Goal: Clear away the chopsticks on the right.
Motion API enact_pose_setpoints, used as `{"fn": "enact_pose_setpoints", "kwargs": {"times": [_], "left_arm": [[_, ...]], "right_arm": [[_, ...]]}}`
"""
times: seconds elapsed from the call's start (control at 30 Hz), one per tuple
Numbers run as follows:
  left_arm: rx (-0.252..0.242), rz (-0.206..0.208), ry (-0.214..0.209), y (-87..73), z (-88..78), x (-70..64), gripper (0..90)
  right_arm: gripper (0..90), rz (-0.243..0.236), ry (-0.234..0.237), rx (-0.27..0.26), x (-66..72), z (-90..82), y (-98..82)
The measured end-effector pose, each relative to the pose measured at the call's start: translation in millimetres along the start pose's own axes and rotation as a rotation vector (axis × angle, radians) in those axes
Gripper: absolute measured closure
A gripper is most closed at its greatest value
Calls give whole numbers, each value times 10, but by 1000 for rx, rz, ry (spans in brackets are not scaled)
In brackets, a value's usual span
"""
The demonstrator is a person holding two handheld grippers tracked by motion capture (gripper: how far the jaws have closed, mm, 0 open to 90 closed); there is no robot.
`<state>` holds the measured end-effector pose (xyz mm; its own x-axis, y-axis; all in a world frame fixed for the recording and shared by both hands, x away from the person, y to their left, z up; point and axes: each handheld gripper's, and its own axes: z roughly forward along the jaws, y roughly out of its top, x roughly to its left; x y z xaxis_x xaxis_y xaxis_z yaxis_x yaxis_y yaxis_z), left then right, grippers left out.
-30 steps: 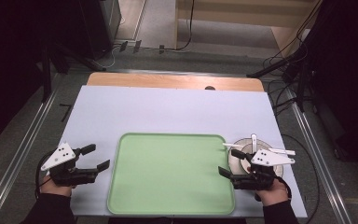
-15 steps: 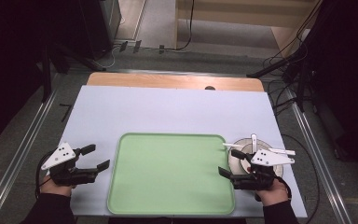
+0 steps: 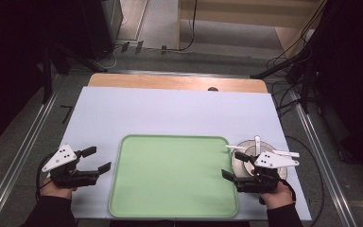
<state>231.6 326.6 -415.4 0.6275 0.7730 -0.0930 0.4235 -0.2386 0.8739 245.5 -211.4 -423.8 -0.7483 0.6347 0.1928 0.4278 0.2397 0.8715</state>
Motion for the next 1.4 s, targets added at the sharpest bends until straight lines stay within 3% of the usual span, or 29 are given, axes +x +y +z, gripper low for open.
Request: {"fn": "enact_pose_setpoints", "kwargs": {"times": [0.17,0.23,0.47,0.57,0.63,0.9,1.17,1.4], "left_arm": [[9,-12,18,-6,-8,18,187],[10,-15,18,-10,-9,22,186],[21,-22,29,-12,-4,33,186],[26,-26,30,-13,9,39,186],[30,-24,31,-11,17,43,186],[41,-27,30,4,58,54,186],[54,-50,41,8,88,102,185],[64,-48,45,15,116,119,185]], "right_arm": [[167,-1,19,10,0,-33,7],[146,6,52,5,-6,-63,9],[142,7,-30,22,-14,-143,42],[130,-1,-22,31,-50,-198,33],[136,24,-13,48,-100,-260,26],[145,52,-6,58,-159,-367,19],[150,73,-31,66,-190,-465,-25],[187,138,-51,74,-301,-585,-81]]}}
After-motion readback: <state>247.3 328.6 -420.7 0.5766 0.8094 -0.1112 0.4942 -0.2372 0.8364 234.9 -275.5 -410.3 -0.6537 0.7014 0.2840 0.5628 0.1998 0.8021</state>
